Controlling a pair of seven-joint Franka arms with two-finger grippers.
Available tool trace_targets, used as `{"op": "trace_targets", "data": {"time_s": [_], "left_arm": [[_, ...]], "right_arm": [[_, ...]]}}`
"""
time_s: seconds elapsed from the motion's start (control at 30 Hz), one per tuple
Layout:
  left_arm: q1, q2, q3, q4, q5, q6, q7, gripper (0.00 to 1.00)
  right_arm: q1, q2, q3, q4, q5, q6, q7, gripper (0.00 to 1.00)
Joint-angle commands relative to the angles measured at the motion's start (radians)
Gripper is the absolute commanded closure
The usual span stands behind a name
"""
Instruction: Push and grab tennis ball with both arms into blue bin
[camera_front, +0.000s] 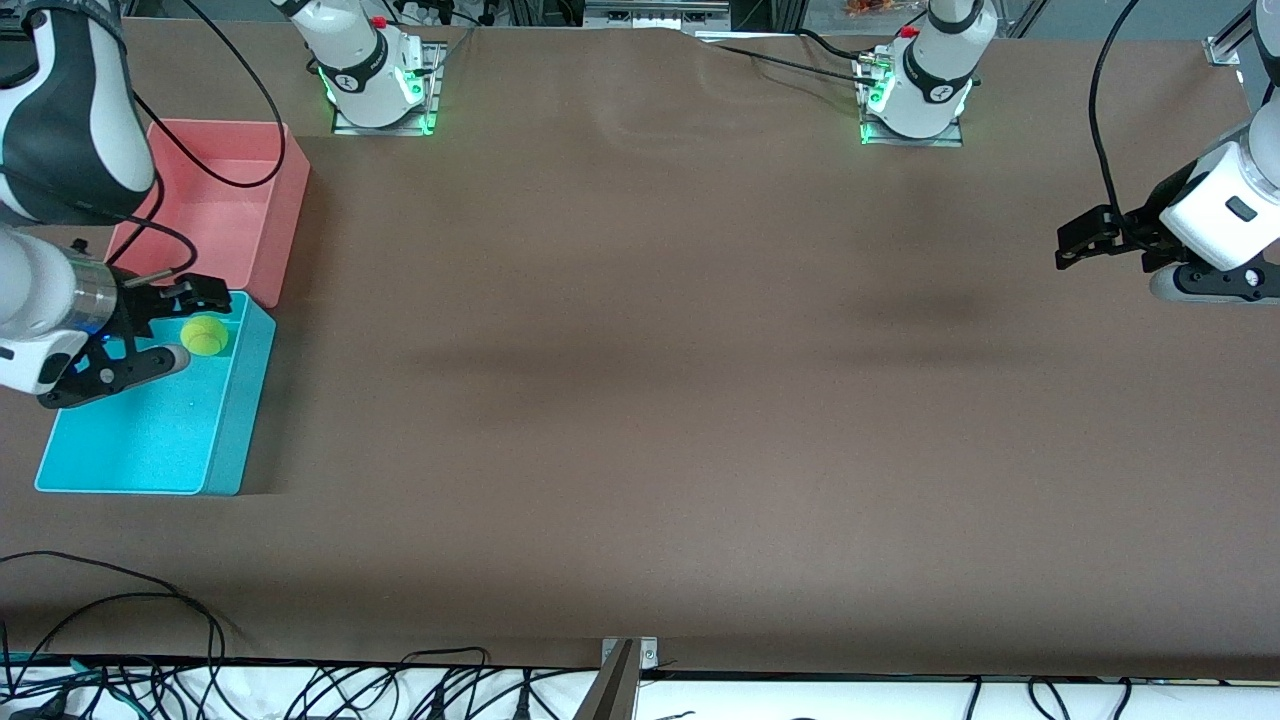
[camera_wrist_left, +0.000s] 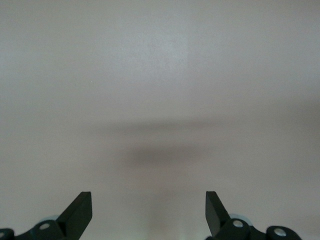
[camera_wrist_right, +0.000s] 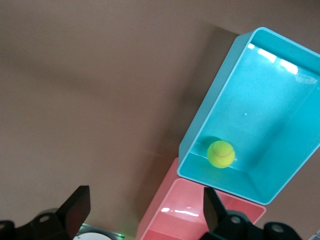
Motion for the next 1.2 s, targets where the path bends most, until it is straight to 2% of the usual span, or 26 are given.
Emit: {"op": "trace_targets", "data": {"time_s": [0.0, 0.2, 0.23, 0.37, 0.4, 0.5, 0.63, 0.77, 0.93, 1.07, 1.17], "left_arm": [[-0.002, -0.011, -0.003, -0.009, 0.022, -0.007, 0.013, 0.00], [-0.002, -0.011, -0.003, -0.008, 0.022, -0.007, 0.013, 0.00], [-0.002, -0.011, -0.003, -0.008, 0.022, -0.007, 0.013, 0.00], [-0.002, -0.011, -0.003, -0.009, 0.022, -0.007, 0.013, 0.00], [-0.002, -0.011, -0.003, -0.008, 0.022, -0.007, 0.013, 0.00], [-0.002, -0.011, -0.003, -0.008, 0.022, -0.007, 0.013, 0.00], [-0.002, -0.011, -0.003, -0.008, 0.022, -0.007, 0.013, 0.00], [-0.002, -0.011, -0.003, -0.008, 0.022, -0.007, 0.013, 0.00], [-0.002, -0.011, -0.003, -0.008, 0.024, -0.007, 0.013, 0.00], [-0.002, -0.011, -0.003, -0.008, 0.022, -0.007, 0.013, 0.00], [-0.002, -0.011, -0.003, -0.009, 0.022, -0.007, 0.013, 0.00]], "right_arm": [[-0.009, -0.023, 0.056, -0.003, 0.009, -0.017, 0.133, 0.00], [0.025, -0.050, 0.047, -0.009, 0.004, 0.007, 0.155, 0.00], [0.054, -0.053, 0.023, -0.009, 0.004, 0.009, 0.156, 0.00], [0.221, -0.072, -0.192, -0.012, 0.018, 0.012, 0.152, 0.00], [0.245, -0.076, -0.226, -0.014, 0.026, 0.012, 0.149, 0.00], [0.256, -0.092, -0.277, -0.020, 0.087, 0.020, 0.146, 0.00], [0.261, -0.154, -0.340, -0.098, 0.157, 0.092, 0.147, 0.00], [0.263, -0.242, -0.358, -0.214, 0.176, 0.184, 0.156, 0.00], [0.304, -0.306, -0.410, -0.294, 0.175, 0.198, 0.159, 0.00], [0.304, -0.339, -0.413, -0.337, 0.175, 0.182, 0.155, 0.00], [0.296, -0.421, -0.413, -0.441, 0.176, 0.216, 0.159, 0.00]]}}
